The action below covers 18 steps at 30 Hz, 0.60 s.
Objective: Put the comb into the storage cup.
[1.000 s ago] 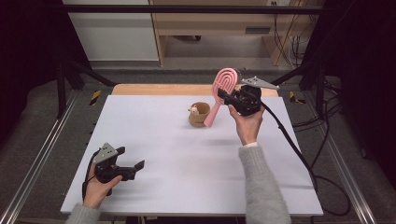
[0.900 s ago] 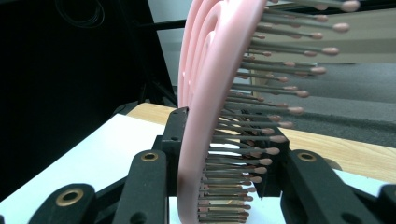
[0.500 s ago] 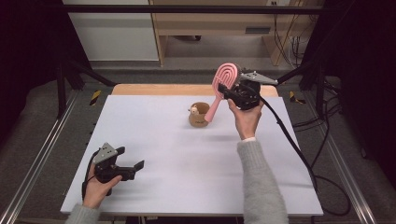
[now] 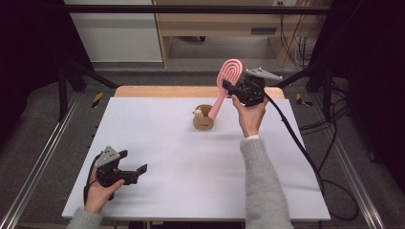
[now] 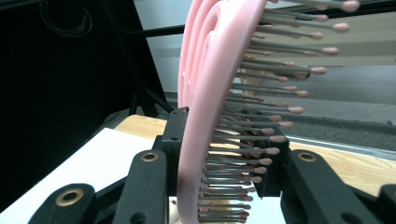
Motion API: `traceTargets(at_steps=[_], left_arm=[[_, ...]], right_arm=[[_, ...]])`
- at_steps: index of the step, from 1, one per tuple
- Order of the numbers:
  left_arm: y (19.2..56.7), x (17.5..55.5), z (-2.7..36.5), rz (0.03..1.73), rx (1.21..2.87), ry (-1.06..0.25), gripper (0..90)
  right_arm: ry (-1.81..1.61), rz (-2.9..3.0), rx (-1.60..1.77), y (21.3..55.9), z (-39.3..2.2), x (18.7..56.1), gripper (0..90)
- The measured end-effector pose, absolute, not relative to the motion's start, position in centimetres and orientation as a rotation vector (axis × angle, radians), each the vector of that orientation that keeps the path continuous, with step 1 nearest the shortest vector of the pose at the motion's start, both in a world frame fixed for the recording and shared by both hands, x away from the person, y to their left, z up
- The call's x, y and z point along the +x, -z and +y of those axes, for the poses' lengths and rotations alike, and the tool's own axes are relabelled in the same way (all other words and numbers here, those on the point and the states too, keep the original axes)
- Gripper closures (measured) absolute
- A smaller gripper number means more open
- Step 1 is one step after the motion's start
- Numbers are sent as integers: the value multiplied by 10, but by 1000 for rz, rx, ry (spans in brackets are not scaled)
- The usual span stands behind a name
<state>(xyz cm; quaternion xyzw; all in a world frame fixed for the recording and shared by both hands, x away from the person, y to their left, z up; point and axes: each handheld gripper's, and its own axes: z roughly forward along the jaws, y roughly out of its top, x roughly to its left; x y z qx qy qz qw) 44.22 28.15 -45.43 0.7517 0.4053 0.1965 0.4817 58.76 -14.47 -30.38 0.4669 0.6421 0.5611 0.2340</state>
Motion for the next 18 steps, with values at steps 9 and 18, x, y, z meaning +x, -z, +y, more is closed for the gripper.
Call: traceTargets(at_steps=[9, 18], left_arm=[[455, 442, 281, 989, 1834, -480, 0], [455, 442, 282, 988, 1832, -477, 0]], right_arm=[[-1538, 1751, 1296, 305, -143, 595, 640], [-1532, 1742, 1301, 305, -139, 604, 640]])
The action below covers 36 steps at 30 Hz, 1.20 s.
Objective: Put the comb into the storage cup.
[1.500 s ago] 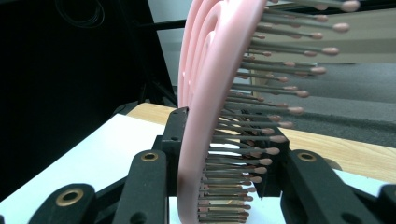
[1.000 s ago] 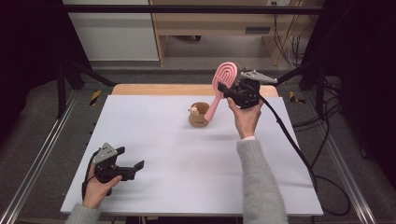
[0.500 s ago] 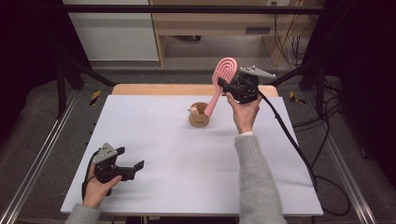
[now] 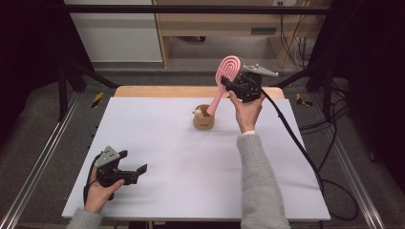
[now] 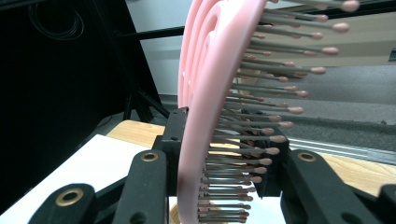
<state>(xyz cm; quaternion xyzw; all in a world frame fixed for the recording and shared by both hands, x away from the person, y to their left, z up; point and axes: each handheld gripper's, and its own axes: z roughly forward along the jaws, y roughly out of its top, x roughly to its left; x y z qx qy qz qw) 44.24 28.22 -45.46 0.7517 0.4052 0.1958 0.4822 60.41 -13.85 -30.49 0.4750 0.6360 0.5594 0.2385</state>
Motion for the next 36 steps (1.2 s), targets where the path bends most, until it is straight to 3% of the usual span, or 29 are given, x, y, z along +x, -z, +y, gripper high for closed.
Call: traceTargets(at_steps=[36], left_arm=[[457, 443, 282, 986, 1842, -473, 0]], right_arm=[[-1490, 1734, 1324, 322, -125, 630, 639]])
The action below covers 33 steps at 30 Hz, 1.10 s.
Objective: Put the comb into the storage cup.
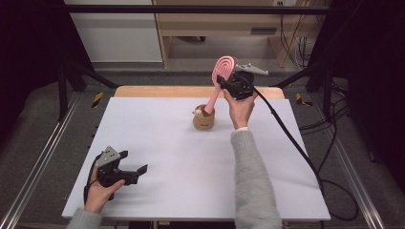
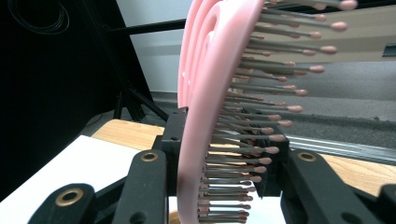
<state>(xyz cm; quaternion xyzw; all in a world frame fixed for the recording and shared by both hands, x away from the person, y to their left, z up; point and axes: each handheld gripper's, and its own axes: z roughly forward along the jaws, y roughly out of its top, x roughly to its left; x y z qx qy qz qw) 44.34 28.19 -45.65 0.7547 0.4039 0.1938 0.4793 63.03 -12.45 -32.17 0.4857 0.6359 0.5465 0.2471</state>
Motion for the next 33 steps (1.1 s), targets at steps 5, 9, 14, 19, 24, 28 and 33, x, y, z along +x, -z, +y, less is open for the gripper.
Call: traceTargets(at_steps=[5, 9, 14, 19, 24, 28, 33], left_arm=[[457, 443, 282, 987, 1843, -474, 0], [457, 443, 282, 986, 1844, -473, 0], [457, 443, 282, 987, 1843, -472, 0], [457, 443, 282, 984, 1844, -472, 0], [457, 443, 282, 987, 1844, -471, 0], [457, 443, 281, 984, 1845, -471, 0], [457, 444, 281, 984, 1850, -470, 0]], right_arm=[[-1479, 1739, 1333, 327, -122, 633, 639], [-1464, 1741, 1338, 332, -119, 636, 638], [-1462, 1749, 1345, 338, -114, 638, 638], [-1451, 1758, 1353, 345, -110, 639, 638], [-1447, 1765, 1360, 352, -107, 639, 638], [-1450, 1763, 1369, 357, -106, 639, 638], [-1460, 1763, 1393, 365, -108, 639, 638]])
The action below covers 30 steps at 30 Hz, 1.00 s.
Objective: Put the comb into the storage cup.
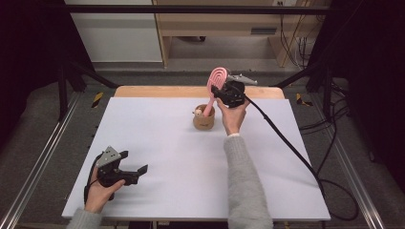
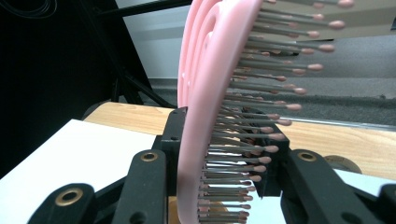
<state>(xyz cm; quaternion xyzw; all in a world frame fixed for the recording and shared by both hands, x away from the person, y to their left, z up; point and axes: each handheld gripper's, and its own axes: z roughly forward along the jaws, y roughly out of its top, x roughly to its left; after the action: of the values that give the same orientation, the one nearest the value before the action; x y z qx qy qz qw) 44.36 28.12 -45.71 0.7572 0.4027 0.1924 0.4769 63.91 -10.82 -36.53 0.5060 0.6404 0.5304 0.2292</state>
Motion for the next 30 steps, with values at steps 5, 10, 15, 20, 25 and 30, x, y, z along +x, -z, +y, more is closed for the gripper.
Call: traceTargets(at_steps=[5, 10, 15, 20, 25, 30], left_arm=[[458, 444, 281, 983, 1853, -468, 0], [458, 444, 281, 984, 1853, -468, 0], [458, 444, 281, 985, 1855, -468, 0], [458, 444, 280, 983, 1856, -468, 0], [458, 444, 281, 984, 1856, -468, 0], [458, 444, 280, 983, 1857, -468, 0]], right_arm=[[-1468, 1759, 1412, 373, -109, 638, 638], [-1474, 1759, 1426, 379, -109, 637, 638], [-1479, 1752, 1435, 383, -110, 637, 638], [-1482, 1745, 1441, 386, -110, 636, 638], [-1490, 1739, 1454, 388, -113, 636, 637], [-1499, 1730, 1461, 391, -116, 635, 636]])
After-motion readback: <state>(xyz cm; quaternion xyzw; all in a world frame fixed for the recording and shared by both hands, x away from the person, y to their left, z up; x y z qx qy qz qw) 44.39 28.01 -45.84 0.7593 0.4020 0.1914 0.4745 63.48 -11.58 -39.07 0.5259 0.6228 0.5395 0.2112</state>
